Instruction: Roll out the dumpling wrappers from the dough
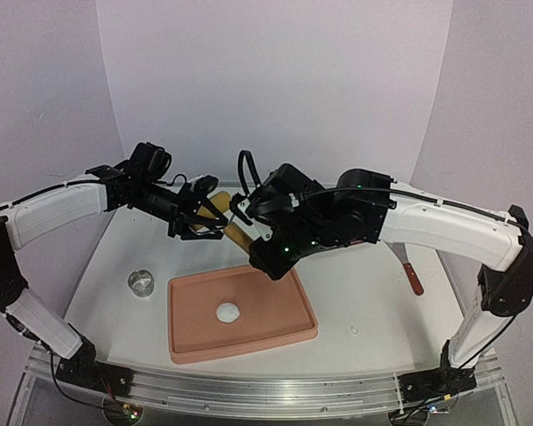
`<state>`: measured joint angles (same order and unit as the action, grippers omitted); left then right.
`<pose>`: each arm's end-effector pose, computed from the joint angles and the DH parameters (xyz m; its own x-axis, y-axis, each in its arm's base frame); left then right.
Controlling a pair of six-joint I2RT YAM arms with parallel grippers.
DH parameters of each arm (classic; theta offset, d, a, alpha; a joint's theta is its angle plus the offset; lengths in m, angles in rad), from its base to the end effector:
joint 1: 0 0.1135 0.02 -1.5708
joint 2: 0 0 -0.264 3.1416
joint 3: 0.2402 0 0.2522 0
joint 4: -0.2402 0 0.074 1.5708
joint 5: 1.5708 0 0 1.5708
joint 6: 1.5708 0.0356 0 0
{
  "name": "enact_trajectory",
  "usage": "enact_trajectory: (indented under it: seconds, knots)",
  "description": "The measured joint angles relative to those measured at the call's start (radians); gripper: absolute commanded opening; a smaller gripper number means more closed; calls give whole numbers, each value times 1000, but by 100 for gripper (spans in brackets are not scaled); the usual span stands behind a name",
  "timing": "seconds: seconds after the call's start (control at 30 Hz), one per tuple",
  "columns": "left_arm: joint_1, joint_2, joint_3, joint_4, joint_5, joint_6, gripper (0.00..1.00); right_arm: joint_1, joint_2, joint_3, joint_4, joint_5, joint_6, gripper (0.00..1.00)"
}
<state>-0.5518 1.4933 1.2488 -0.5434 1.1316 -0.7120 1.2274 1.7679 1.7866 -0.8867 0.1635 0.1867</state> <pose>0.2510 -0.1924 0.3124 -0.9578 0.2634 -0.1148 0.1859 0.2636 -0.9466 0.1354 0.3615 0.3537 -0.4183 -0.6259 -0.6582 -0.8304 0.5571 -0.0021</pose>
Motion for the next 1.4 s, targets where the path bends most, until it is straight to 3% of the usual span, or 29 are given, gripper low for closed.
enact_trajectory:
  seconds: [0.03, 0.13, 0.17, 0.27, 0.47, 0.6, 0.83, 0.93, 1.17, 1.4]
  knots:
    - [3, 0, 1, 23, 10, 13, 7, 0, 0, 2, 3, 0, 5, 0]
    - [5, -3, 2, 53, 13, -2, 1, -1, 0, 4, 6, 23, 0, 3]
    - [5, -3, 2, 58, 13, -5, 0, -1, 0, 4, 6, 29, 0, 35]
    - [4, -17, -2, 125, 13, -68, 0, 0, -3, 4, 21, 87, 14, 60]
    - [-5, -51, -2, 172, -22, -146, 0, 0, -29, 5, 82, 230, 84, 93]
    - [-5, -55, 14, 180, -53, -167, 0, -17, -92, -21, 110, 252, 142, 98]
    - [31, -66, 62, 240, -124, -248, 0, -263, -349, -252, 295, -6, 357, 98]
    - [78, -82, 63, 326, -143, -338, 0, -354, -442, -378, 489, -170, 507, 98]
    - [146, -109, 74, 530, -133, -518, 0, -418, -341, -480, 935, -483, 771, 98]
    - [148, -128, 139, 573, -103, -590, 0, -429, -182, -462, 1234, -669, 938, 98]
